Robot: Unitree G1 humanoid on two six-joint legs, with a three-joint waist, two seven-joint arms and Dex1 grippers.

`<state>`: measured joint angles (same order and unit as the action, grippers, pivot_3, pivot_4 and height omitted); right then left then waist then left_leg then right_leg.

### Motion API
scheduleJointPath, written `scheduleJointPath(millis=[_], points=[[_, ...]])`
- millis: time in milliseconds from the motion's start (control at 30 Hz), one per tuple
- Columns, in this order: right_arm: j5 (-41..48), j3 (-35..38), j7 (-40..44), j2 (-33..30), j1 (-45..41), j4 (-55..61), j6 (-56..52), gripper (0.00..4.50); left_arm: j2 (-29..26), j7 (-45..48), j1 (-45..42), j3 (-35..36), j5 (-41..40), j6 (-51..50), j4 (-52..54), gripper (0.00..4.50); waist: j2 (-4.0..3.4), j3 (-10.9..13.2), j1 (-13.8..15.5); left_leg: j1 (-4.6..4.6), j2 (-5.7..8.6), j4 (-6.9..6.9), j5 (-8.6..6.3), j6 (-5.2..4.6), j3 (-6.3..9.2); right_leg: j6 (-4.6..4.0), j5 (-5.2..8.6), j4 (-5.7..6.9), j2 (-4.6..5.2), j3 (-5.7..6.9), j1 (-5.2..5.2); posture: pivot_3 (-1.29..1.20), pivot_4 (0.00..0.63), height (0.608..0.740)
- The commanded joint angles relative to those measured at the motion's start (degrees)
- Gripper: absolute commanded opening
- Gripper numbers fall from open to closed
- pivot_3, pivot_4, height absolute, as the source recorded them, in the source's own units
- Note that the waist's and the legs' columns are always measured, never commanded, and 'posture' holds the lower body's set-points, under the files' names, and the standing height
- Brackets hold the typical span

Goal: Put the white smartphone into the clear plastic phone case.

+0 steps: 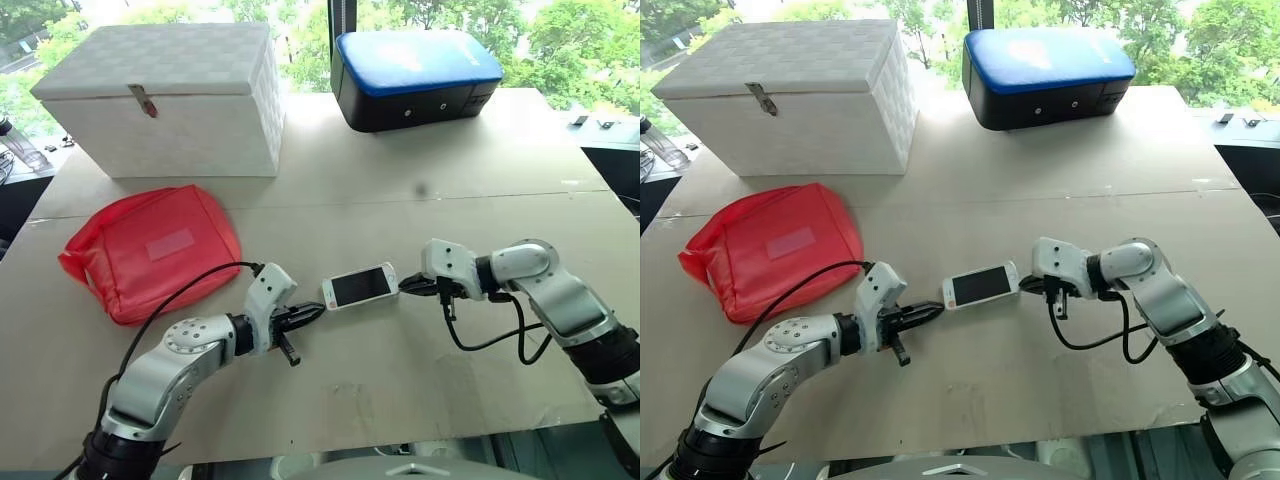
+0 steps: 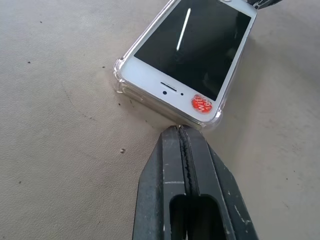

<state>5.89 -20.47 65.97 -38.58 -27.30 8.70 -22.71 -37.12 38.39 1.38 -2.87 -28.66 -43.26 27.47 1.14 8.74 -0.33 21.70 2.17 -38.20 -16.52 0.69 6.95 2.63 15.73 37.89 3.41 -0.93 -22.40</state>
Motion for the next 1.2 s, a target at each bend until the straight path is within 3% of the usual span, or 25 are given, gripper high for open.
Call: scheduleJointPath(millis=[33, 333, 667, 1200], points=[[0.0, -1.0, 0.9, 1.3, -1.5, 0.5, 1.5, 0.02, 0.1, 0.4, 0.5, -1.6, 0.8, 0.0, -0.6, 0.0, 0.0, 0.0, -0.1, 0.0, 0.0, 0.0, 0.0, 0.0, 0.0, 0.0, 0.0, 0.01, 0.0, 0.0, 0.0, 0.0, 0.15, 0.74], [0.5, -2.2, 1.6, 4.1, -3.3, -0.7, 1.3, 0.02, 0.6, 0.2, 1.0, -1.1, 1.0, 0.2, -0.4, 0.0, 0.0, 0.0, 0.1, 0.01, 0.02, -0.01, -0.01, -0.02, 0.03, 0.0, 0.0, -0.01, 0.03, 0.01, 0.0, 0.0, 0.15, 0.74], [-0.1, 1.5, 1.0, -0.9, -2.6, -1.4, 1.5, 0.02, 1.1, -0.4, 2.3, -1.2, 1.0, 0.6, 0.1, 0.0, 0.0, 0.0, 0.0, 0.03, 0.05, -0.01, -0.06, -0.09, 0.0, 0.0, 0.0, -0.05, 0.07, -0.01, 0.0, 0.0, 0.15, 0.74], [-1.9, -1.8, 1.6, 1.2, -2.6, -0.7, 1.6, 0.02, 0.7, 0.3, 1.5, -1.4, 1.0, 0.5, -0.3, 0.0, 0.0, 0.0, 0.0, 0.01, 0.05, -0.02, -0.07, -0.11, 0.0, 0.01, 0.0, -0.03, 0.07, -0.02, 0.0, 0.0, 0.15, 0.74]])
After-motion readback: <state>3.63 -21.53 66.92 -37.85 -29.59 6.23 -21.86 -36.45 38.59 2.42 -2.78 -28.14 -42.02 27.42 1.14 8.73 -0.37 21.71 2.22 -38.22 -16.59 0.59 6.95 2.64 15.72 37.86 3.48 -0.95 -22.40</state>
